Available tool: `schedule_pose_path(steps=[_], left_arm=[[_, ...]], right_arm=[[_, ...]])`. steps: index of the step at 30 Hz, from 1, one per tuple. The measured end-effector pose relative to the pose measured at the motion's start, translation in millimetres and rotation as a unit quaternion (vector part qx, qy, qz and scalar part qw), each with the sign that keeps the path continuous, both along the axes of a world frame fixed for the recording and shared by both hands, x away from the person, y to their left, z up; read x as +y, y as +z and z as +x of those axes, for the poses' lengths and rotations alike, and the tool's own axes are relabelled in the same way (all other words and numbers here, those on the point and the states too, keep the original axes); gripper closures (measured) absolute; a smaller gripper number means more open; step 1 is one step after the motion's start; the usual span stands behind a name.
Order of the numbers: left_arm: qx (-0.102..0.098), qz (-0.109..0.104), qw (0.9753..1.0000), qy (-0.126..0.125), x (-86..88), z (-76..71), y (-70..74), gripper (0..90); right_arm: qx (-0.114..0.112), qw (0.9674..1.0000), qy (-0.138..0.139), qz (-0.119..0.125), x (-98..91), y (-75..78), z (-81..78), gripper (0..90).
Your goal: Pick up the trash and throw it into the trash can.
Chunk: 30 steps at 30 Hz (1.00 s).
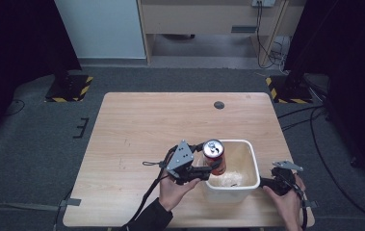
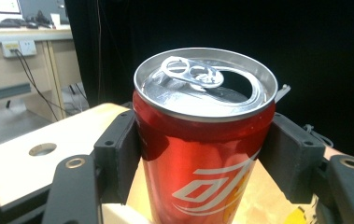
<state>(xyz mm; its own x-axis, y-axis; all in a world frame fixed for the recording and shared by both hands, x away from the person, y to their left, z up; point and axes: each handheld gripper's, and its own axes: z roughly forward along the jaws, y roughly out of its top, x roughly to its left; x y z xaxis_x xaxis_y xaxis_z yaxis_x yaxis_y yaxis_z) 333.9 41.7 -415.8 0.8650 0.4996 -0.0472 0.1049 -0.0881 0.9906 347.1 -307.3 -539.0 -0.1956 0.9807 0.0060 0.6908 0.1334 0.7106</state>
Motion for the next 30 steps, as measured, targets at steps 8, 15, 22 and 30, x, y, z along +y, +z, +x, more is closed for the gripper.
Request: schedule_pose_path(steps=[8,15,22,30], left_arm=[[0.015,0.028,0.9995,-0.005,-6.6,3.5,-13.9,33.3],[0.027,0.047,0.9985,-0.010,-10.9,5.1,-23.6,33.3],[0.026,0.053,0.9982,-0.011,-13.0,5.1,-27.1,33.1],[0.025,0.050,0.9984,-0.009,-13.1,3.8,-26.7,29.9]], right_arm=[[0.001,1.0000,0.000,0.001,0.1,0.1,0.0,1.4],[0.000,1.0000,0.000,0.001,0.1,0.1,0.0,1.4],[0.001,1.0000,-0.001,0.001,0.1,0.1,0.0,1.4],[0.000,1.0000,0.000,0.000,0.1,0.0,0.1,1.3]])
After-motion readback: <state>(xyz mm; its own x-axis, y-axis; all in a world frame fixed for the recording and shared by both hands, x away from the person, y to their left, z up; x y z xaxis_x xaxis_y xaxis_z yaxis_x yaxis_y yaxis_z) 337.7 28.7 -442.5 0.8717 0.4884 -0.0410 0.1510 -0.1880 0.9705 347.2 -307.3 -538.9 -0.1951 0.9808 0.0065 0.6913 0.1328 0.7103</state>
